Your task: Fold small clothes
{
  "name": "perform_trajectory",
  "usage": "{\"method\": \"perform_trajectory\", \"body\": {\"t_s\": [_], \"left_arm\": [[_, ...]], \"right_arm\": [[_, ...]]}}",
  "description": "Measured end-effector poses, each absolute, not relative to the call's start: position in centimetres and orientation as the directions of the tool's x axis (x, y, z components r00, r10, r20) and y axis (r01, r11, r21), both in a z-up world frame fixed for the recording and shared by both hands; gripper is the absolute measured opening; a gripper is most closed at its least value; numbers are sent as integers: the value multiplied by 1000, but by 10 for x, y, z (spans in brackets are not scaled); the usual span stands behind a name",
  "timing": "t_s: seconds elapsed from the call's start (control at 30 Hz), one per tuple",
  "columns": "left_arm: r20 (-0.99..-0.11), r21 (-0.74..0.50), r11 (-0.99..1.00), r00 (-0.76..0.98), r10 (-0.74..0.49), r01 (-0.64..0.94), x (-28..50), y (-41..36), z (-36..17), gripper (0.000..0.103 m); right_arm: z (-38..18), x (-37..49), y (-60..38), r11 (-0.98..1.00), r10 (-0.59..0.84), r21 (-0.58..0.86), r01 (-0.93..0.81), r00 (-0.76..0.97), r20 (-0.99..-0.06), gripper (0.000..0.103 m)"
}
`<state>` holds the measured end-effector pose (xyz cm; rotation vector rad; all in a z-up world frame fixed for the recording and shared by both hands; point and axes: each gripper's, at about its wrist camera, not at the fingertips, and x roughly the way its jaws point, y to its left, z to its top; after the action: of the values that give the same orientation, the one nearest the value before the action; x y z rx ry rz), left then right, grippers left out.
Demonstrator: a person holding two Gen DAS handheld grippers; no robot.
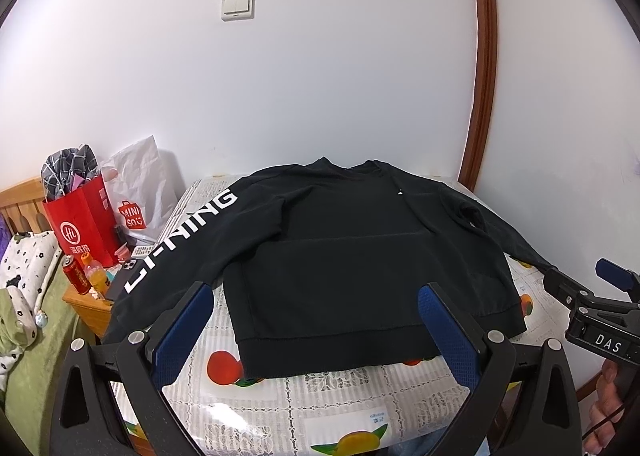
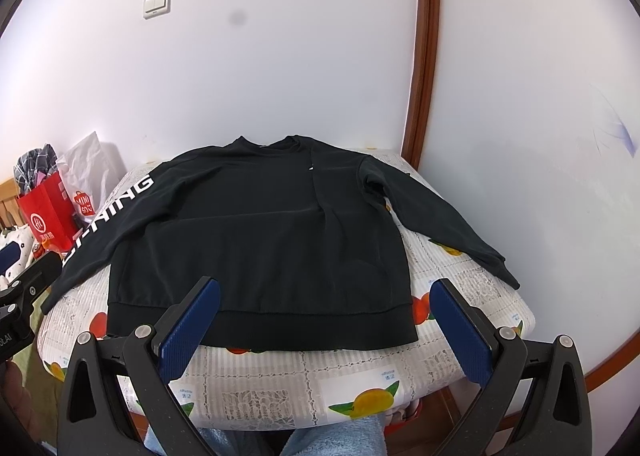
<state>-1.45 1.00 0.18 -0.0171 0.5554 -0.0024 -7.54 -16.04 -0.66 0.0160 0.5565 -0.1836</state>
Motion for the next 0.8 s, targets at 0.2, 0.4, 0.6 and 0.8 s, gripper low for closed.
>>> {"method": "perform_trajectory", "body": {"t_s": [0.2, 0.4, 0.6, 0.8], "left_arm": [[-529, -18, 1000, 849, -8, -2, -15, 10, 2, 103], [-528, -18, 1000, 849, -8, -3, -15, 11, 1, 103], [-529, -23, 1000, 848, -15, 3, -15, 11, 0, 103], [-530, -24, 1000, 848, -13, 0, -16, 11, -1, 103]], "right_arm": [[-7, -76, -160, 984, -169, -35, 177, 833, -527, 103], [-7, -76, -160, 983, -169, -35, 178, 833, -526, 103], [-8, -77, -160, 982, -176, -38, 183, 834, -523, 103], [-8, -79, -161, 982, -177, -39, 183, 835, -521, 103]]}}
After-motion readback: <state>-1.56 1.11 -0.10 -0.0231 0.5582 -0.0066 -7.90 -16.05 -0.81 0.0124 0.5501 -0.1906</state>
